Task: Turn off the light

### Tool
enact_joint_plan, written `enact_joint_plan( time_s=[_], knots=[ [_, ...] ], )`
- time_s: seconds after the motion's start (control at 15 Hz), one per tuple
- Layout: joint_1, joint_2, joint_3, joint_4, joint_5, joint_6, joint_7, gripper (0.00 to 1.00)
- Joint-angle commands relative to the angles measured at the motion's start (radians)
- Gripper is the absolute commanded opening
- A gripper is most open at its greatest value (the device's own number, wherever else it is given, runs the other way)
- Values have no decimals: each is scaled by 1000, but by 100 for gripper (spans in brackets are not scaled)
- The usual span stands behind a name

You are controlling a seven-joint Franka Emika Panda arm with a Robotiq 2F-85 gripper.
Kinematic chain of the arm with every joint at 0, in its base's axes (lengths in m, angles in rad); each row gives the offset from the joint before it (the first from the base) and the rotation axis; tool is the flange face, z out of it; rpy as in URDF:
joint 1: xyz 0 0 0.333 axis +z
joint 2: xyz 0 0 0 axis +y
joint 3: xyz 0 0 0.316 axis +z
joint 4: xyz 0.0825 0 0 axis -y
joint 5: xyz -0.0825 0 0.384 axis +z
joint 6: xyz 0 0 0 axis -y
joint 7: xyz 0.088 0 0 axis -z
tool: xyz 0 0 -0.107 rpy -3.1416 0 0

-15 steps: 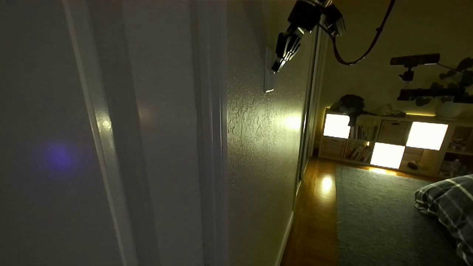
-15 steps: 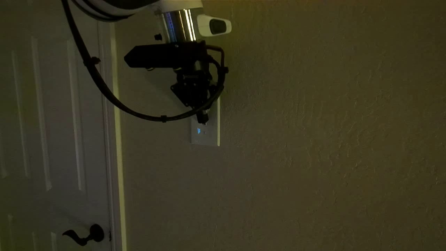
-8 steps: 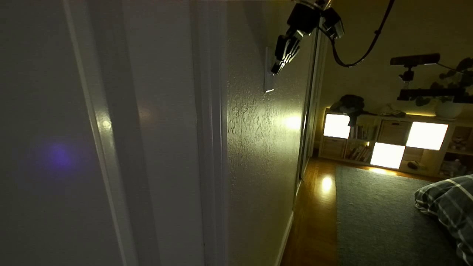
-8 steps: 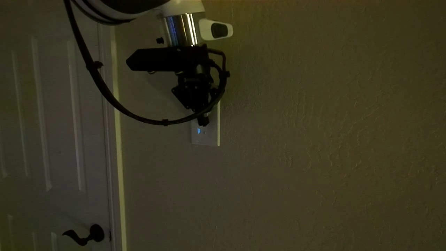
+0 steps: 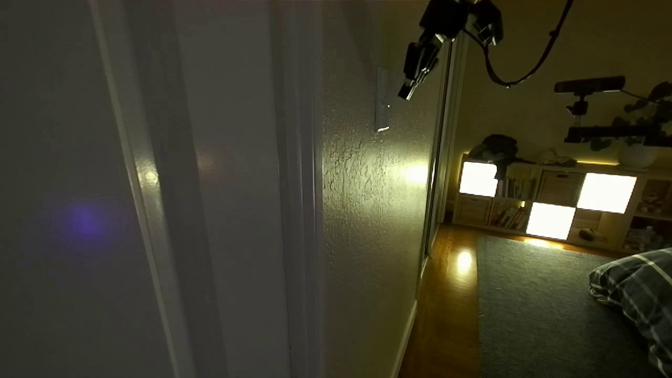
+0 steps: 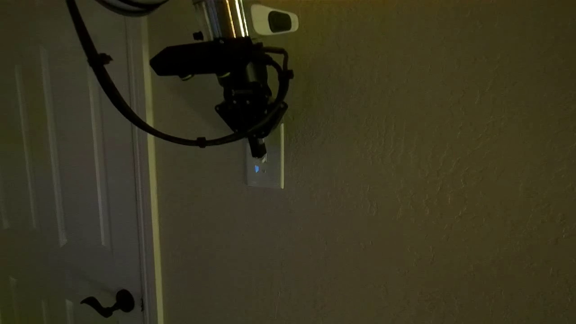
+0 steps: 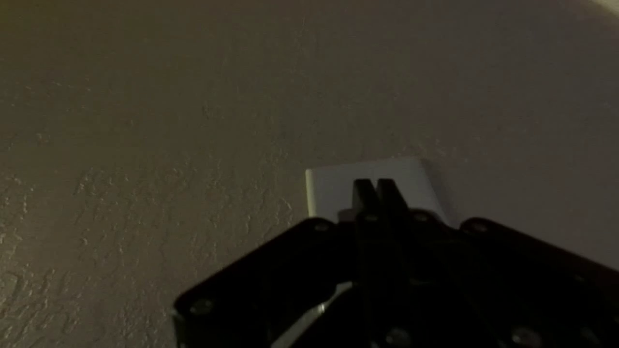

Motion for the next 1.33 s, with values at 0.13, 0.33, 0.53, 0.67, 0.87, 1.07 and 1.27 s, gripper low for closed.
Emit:
enact_joint_plan(
  time_s=[0.13,0.33,0.53,0.67,0.87,1.07,1.27],
  knots=[
    [7,-141,-23,-122,-77,-253,48,7],
    [9,-180,-33,-165,-118,-341,60,6],
    [9,-221,-42,-223,-160,-377,72,6],
    [8,-244,-48,-255,-178,-386,73,9],
    [6,-270,-60,-288,-192,-394,74,36],
    [3,-291,-73,-310,-199,-394,69,56],
    [1,-305,-86,-324,-198,-396,66,75]
  ],
)
